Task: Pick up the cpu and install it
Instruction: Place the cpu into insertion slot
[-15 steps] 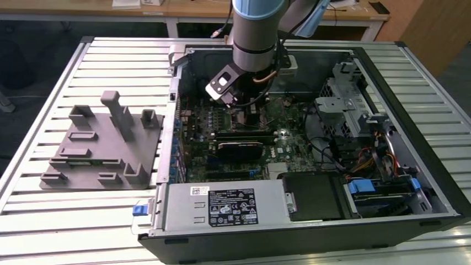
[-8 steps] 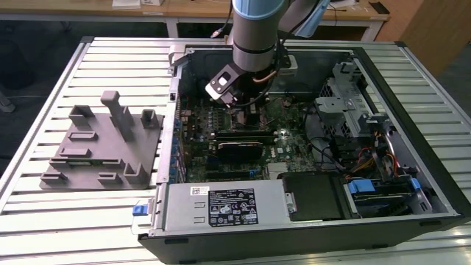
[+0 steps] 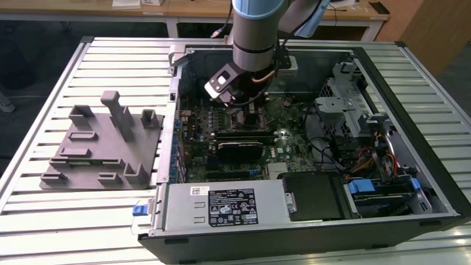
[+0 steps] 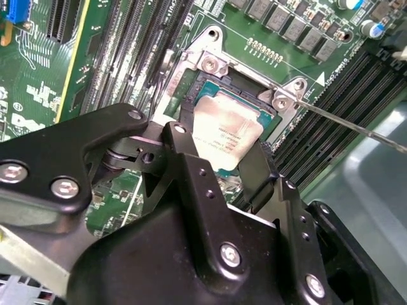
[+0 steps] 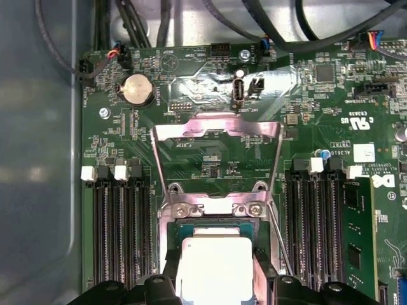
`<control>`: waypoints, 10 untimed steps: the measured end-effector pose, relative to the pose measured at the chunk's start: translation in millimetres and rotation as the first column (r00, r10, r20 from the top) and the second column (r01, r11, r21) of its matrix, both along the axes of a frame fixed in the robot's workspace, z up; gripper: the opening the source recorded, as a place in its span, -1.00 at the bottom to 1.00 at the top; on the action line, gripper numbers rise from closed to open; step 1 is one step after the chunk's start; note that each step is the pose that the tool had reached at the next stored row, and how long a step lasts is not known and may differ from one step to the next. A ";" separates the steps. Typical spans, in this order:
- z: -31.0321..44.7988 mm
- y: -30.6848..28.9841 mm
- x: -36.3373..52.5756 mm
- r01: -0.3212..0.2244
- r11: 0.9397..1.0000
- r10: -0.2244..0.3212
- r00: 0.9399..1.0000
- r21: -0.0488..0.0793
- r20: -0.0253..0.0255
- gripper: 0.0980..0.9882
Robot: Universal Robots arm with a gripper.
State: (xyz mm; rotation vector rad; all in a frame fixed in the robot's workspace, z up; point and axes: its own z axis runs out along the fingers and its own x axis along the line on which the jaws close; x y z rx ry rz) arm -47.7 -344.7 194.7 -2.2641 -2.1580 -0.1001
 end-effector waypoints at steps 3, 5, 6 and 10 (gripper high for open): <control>-0.2 0.0 0.0 0.008 1.000 -0.008 1.000 0.000 0.000 -0.03; -0.7 -0.1 -0.1 0.008 1.000 -0.008 1.000 0.000 0.000 -0.03; -1.0 -0.1 -0.1 0.008 1.000 -0.008 1.000 0.000 0.000 -0.03; -2.7 -0.1 -0.1 0.009 1.000 -0.009 1.000 -0.001 0.000 -0.03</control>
